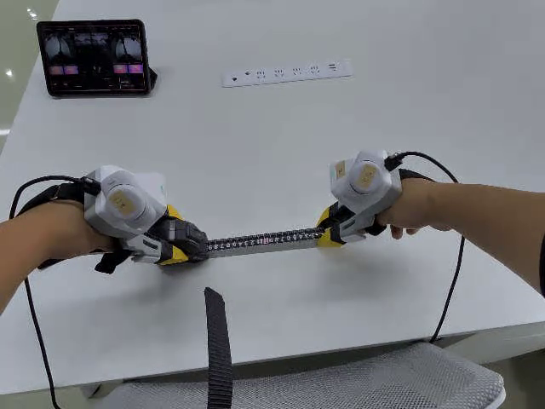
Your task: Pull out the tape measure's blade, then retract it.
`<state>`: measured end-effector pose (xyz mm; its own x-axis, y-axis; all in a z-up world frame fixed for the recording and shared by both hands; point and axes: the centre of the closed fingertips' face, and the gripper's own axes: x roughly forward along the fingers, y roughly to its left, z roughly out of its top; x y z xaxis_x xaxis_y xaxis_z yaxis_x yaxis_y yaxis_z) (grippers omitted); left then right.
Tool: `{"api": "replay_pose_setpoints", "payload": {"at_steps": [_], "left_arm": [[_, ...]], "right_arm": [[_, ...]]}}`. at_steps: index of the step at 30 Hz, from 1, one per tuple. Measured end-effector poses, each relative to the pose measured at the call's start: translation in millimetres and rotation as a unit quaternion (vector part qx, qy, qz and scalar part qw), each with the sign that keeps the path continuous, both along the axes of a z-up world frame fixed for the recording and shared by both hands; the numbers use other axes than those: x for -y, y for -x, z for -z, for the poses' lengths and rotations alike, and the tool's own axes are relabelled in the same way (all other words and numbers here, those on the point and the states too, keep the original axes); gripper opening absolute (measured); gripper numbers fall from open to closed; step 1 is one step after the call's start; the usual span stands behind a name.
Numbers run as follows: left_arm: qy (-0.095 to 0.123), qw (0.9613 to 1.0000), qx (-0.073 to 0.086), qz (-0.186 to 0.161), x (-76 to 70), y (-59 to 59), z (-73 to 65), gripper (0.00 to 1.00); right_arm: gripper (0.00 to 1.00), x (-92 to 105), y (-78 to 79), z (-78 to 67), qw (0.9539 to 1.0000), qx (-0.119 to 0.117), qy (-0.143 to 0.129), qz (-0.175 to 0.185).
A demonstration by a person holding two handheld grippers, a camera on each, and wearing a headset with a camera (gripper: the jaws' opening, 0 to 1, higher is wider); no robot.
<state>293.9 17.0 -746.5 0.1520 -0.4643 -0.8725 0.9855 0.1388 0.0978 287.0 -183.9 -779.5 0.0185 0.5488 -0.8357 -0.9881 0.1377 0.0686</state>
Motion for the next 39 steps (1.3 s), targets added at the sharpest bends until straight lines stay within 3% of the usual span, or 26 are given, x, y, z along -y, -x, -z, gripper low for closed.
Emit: {"api": "replay_pose_setpoints", "payload": {"at_steps": [39], "left_arm": [[0.0, 1.0, 0.002, -0.002, 1.1, 0.0, -0.3, 0.31]], "right_arm": [[0.1, 24.9, -3.3, 1.2, 0.9998, -0.004, 0.004, 0.018]]}}
